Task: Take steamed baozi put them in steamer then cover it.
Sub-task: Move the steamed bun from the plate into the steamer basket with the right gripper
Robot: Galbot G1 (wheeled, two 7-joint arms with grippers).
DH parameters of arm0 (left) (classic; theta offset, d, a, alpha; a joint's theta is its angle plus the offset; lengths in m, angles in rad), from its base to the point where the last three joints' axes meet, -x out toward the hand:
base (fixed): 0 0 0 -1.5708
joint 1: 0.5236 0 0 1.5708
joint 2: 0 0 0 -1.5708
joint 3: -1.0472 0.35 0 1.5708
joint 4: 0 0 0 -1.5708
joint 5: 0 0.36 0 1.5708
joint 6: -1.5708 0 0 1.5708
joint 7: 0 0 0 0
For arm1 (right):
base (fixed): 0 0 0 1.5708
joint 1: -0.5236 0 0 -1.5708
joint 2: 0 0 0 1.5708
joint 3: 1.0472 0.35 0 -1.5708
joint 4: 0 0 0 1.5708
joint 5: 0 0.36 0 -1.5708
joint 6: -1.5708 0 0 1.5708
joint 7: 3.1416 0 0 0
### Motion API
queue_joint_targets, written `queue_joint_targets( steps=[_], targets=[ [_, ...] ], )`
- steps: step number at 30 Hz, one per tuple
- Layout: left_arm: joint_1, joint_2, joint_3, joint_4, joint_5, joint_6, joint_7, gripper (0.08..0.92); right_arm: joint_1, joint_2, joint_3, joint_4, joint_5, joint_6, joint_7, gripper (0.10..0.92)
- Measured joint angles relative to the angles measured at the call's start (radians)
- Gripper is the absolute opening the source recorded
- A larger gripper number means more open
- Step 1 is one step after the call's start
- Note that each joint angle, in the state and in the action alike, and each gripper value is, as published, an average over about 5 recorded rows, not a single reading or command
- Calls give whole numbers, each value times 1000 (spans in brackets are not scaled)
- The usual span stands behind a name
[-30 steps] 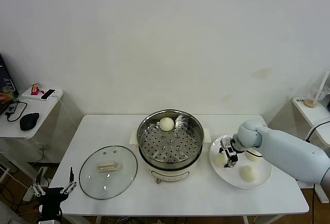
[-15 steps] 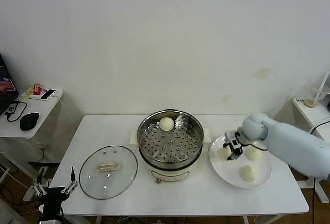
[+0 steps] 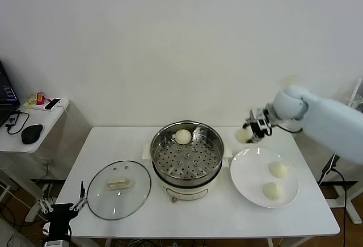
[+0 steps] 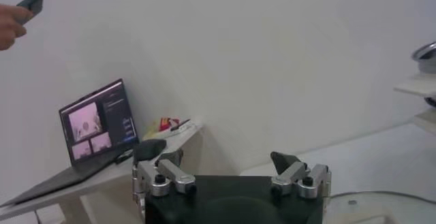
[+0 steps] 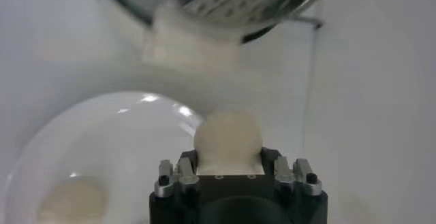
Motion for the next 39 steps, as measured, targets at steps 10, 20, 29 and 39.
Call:
queue_joint_targets(
  steps=[10, 20, 29, 39],
  targets=[
    [-8, -3, -11, 6, 4, -2, 0, 823, 67, 153, -73, 9, 158, -91, 74, 585],
    [2, -18, -25, -5, 9, -2, 0, 823, 35, 337, -123, -54, 292, -196, 160, 585],
    [4, -31, -24, -12, 16, -4, -1, 823, -10, 460, -141, -121, 358, -269, 225, 585],
    [6, -30, -27, -14, 16, -8, -2, 823, -43, 535, -152, -177, 377, -307, 250, 585]
  ],
)
